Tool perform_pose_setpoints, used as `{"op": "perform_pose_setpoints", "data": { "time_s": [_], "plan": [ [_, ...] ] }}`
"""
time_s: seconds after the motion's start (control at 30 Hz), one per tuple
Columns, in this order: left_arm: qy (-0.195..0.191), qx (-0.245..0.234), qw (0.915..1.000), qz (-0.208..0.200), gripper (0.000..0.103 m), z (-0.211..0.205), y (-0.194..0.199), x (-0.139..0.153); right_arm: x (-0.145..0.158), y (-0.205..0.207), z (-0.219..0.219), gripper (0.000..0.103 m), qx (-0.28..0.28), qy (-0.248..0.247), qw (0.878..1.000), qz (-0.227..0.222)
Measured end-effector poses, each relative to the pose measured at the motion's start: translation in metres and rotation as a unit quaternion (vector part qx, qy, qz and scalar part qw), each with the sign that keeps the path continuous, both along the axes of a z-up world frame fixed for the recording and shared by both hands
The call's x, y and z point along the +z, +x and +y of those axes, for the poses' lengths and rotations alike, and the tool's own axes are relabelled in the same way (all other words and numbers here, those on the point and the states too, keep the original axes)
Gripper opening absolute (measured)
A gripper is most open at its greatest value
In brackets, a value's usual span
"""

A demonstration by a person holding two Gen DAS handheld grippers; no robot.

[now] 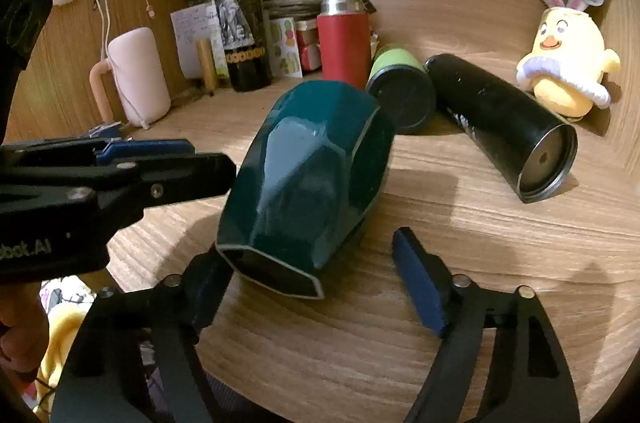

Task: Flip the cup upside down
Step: 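Lift the green cup with the left gripper while the right gripper approaches it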

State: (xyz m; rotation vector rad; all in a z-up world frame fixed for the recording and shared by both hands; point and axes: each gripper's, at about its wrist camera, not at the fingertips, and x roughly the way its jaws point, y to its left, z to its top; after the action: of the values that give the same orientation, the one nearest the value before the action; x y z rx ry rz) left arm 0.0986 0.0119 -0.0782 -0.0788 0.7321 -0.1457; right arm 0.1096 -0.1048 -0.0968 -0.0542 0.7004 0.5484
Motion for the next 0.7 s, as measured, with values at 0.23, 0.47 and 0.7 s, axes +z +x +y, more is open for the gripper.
{"op": "perform_pose_setpoints", "data": {
  "time_s": [0.23,0.47,0.7],
  "plan": [
    [-0.004,-0.011,0.9994,-0.032,0.039,-0.004,-0.003,0.013,0.002,-0.001,0.001,0.056,0.015,0.004,1.0,-0.006],
    [-0.017,-0.023,0.9989,-0.038,0.025,-0.014,0.007,0.017,0.003,-0.009,-0.003,0.055,0.01,-0.001,1.0,-0.008],
    [-0.037,-0.033,0.9981,-0.038,0.023,-0.018,0.014,0.02,0.014,-0.015,-0.014,0.055,0.001,0.004,1.0,-0.021]
  ]
}}
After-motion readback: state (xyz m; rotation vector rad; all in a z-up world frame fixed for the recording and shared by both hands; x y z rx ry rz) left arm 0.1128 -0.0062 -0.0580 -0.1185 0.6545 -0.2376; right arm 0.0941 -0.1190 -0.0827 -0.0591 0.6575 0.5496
